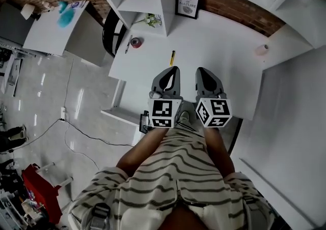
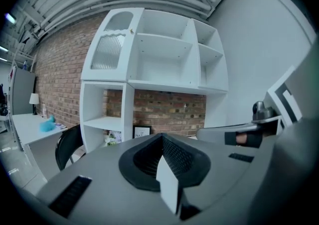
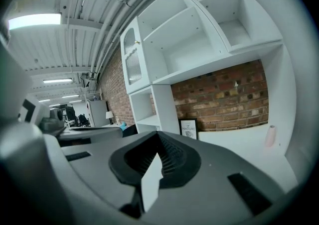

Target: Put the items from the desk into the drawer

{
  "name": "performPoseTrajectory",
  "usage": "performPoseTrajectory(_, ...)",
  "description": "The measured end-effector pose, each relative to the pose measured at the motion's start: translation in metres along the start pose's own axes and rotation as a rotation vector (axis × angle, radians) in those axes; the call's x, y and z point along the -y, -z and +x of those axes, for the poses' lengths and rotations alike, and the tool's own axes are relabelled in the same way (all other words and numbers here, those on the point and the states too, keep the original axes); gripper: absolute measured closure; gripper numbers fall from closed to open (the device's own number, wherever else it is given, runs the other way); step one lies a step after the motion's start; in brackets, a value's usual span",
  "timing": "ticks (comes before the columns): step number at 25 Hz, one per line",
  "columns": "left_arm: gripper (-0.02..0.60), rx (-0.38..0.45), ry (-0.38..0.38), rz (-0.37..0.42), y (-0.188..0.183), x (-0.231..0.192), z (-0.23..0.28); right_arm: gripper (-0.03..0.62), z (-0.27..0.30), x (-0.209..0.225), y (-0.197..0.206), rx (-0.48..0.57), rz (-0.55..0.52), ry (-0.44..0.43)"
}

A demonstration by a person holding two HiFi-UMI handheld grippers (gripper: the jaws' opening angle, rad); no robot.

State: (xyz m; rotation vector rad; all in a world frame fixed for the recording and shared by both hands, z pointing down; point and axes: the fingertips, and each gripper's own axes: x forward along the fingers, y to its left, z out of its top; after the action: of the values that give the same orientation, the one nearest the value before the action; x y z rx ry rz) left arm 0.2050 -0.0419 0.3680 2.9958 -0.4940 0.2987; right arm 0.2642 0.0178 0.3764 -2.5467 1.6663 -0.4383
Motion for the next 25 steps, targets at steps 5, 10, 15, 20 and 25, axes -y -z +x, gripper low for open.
performPoseTrajectory(5,0.575,-0.057,0.002,-0.003,0.014,-0.011,0.018,0.583,0.014,0.003,0.003,-0.017,-0.002,0.012)
performPoseTrajectory(10,0.575,-0.138,0.026,-0.045,0.028,-0.017,0.032,0.583,0.025,0.007,0.012,-0.038,0.012,0.023)
performPoseTrajectory(15,0.574,-0.187,0.006,-0.037,0.044,-0.028,0.048,0.583,0.034,0.013,0.020,-0.059,0.027,0.032)
performPoseTrajectory(20,0.574,-0.266,0.008,-0.037,0.063,-0.030,0.064,0.583,0.042,0.022,0.028,-0.080,0.039,0.037)
performPoseTrajectory(25,0.572,-0.365,0.007,-0.031,0.077,-0.036,0.083,0.583,0.049,0.025,0.032,-0.095,0.043,0.032)
